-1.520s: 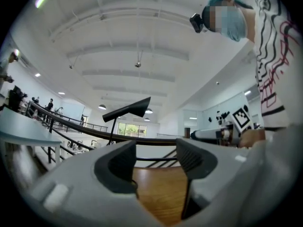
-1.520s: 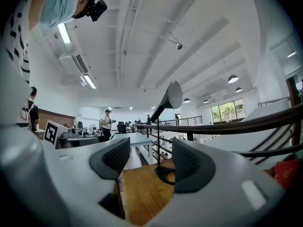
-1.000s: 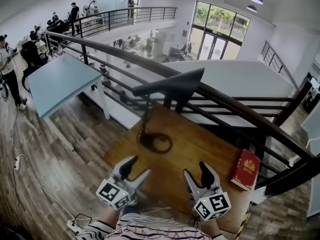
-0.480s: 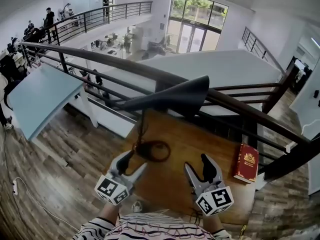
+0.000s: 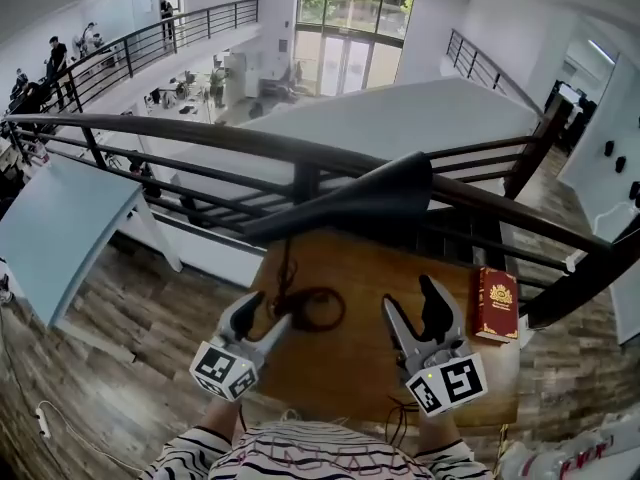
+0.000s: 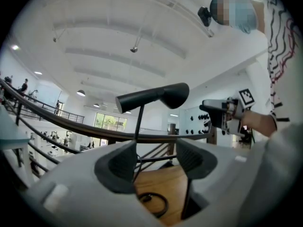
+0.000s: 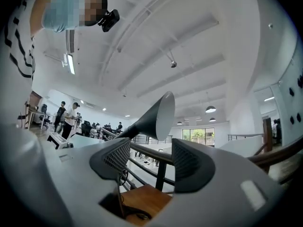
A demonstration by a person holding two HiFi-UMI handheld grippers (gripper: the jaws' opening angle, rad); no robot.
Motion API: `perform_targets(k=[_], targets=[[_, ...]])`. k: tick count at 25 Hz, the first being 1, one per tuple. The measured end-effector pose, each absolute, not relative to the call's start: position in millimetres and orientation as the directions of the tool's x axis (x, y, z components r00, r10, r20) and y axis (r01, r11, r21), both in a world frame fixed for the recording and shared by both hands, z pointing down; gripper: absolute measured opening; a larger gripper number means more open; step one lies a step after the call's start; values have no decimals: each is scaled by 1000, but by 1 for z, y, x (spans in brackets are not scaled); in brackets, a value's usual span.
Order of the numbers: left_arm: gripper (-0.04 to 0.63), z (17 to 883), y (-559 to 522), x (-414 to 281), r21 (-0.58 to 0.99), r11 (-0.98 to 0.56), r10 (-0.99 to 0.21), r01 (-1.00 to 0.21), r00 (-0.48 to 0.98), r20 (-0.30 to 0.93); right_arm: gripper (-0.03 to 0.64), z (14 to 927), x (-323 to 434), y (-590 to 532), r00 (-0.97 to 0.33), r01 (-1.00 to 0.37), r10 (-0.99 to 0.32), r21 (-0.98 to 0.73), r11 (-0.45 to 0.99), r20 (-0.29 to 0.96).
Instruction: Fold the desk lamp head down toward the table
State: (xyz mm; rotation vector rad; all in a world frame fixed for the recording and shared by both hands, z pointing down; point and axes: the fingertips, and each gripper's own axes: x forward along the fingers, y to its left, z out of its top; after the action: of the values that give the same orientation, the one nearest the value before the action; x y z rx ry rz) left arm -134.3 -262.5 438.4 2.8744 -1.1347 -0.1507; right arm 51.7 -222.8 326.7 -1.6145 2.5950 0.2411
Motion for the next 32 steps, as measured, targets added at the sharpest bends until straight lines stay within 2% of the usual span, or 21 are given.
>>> perform_targets(k=[9,13,19,25,32], targets=[[238,435,-326,-122,74,-767,-641,-637,764,-72,250,261,62,-245,-358,-930,-901,173,323,-244],[231,442,-348,-107,67,-758,-652,-649,756,-59,242,234,67,-253,-385,-918,-878,213,334,-285],[179,445,-365,-91,58,-736,-677,-675,734,-48,215,193,65,-263,-450,-876,-837,336,346,-312],[179,446,-377,-86,69,-721,-693,-690,718,-60,212,177,54,-281,-511,-818,-810,451,355,-288],[161,443,-377,-78,87,-706,-708,-703,701,-81,181,172,51,-299,-564,-766,-791,510,392,-239]])
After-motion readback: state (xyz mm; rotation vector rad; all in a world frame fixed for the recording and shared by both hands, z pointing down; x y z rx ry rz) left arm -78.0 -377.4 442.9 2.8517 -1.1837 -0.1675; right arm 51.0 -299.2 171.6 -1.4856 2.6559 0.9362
